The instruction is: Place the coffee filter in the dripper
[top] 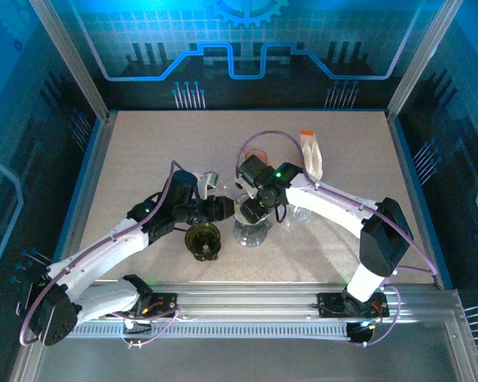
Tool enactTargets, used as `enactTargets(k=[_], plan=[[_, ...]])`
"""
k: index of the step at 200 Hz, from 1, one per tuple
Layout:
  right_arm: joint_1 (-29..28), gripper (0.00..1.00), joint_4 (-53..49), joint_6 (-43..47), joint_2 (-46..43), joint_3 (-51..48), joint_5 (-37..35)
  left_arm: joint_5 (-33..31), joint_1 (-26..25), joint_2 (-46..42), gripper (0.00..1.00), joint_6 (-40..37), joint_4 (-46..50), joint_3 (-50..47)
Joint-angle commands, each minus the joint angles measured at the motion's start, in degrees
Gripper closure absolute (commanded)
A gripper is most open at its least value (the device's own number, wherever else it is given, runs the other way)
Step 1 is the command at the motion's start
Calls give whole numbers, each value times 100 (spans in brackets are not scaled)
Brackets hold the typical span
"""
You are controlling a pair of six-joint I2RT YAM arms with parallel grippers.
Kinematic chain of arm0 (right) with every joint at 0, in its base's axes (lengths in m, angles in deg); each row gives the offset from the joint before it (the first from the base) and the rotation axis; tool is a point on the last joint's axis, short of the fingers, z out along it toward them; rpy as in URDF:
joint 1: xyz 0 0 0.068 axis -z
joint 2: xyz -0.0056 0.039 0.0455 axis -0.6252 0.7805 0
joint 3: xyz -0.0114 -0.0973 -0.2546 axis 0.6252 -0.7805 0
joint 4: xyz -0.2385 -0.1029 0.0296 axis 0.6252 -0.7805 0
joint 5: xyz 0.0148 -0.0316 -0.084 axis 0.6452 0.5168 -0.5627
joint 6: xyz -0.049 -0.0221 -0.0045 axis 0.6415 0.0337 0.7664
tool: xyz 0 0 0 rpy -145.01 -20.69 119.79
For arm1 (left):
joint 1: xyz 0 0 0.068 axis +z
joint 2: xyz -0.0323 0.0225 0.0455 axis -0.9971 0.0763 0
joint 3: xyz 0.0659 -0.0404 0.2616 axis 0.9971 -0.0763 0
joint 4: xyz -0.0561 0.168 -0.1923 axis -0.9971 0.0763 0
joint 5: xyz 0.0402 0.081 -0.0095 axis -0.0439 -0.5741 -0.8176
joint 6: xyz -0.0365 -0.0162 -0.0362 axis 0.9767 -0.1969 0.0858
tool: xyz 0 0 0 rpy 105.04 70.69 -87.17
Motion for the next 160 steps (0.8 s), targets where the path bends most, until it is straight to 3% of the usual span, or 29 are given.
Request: enactTargets(k=[1, 103, 160], plan=[[19, 33, 78, -56, 22, -110, 3, 118, -58, 18, 59, 25, -49, -79], [1, 32, 223, -310, -543, -147, -14, 9, -282, 365, 67, -143, 177, 75], [-4, 31, 309, -639, -1566, -438, -305, -34, -296, 377, 67, -155, 206, 110]])
